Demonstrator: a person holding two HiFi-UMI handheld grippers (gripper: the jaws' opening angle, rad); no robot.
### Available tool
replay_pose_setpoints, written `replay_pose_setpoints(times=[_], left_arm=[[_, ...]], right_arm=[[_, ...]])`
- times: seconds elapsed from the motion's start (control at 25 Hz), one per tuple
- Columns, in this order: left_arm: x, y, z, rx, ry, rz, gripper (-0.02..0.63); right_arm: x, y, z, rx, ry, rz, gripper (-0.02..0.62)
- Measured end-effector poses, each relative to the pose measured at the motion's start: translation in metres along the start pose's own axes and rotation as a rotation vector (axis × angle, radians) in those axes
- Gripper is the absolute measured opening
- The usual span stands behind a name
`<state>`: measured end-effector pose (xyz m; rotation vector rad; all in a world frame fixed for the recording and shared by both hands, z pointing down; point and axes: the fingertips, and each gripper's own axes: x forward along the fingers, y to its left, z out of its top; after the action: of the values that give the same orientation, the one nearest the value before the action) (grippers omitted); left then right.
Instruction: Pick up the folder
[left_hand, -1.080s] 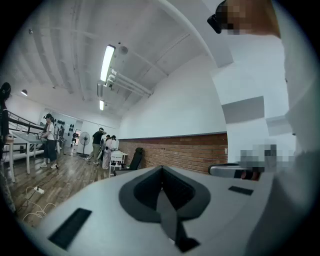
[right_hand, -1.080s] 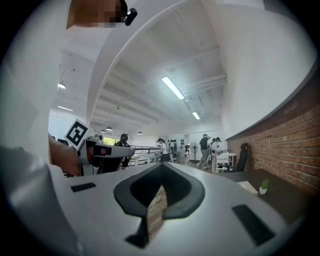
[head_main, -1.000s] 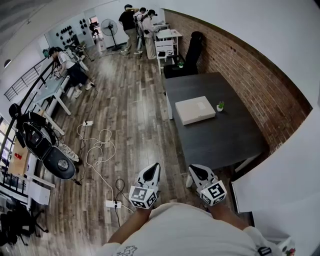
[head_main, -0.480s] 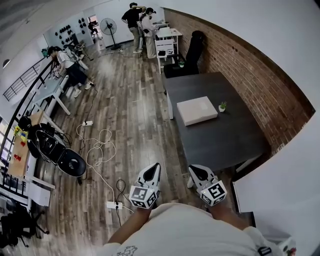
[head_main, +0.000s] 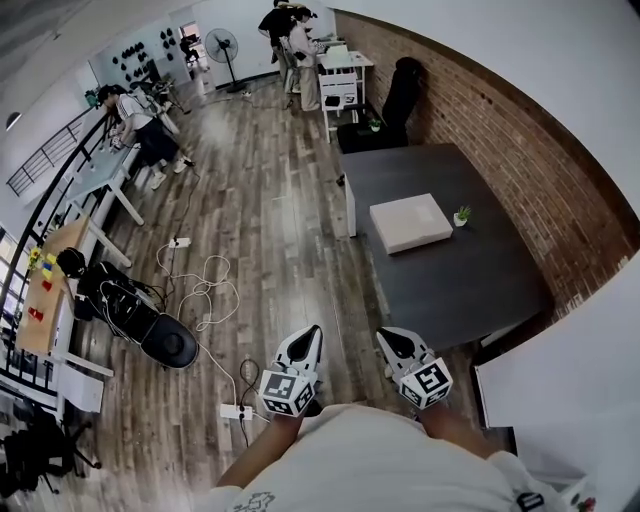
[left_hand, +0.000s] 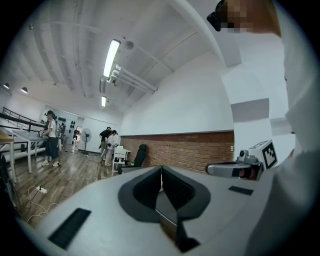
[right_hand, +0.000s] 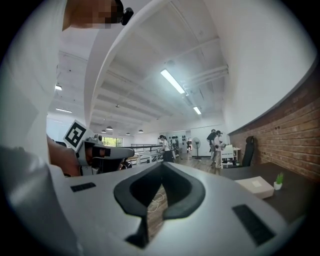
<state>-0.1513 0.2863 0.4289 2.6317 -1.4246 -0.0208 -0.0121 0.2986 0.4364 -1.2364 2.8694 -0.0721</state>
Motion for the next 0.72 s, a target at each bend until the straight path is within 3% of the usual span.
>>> replay_pose_setpoints(times=[0.12, 0.32, 0.72], left_arm=[[0.002, 0.030, 0.005, -0.002, 0.001, -0.004, 0.023], [0.004, 0.080, 0.019, 0.004, 0.006, -0.019, 0.105], [-0.017, 0.160, 0.023, -0.043, 0.021, -0.041, 0.179]], right_arm=[[0.033, 0.005, 0.001, 0.003, 0.006, -0.009, 0.066], [0.086, 0.018, 0.006, 0.011, 0.008, -0.023, 0.140], [0.176, 0.068, -0.003, 0.025, 0.034, 0.043, 0.181]])
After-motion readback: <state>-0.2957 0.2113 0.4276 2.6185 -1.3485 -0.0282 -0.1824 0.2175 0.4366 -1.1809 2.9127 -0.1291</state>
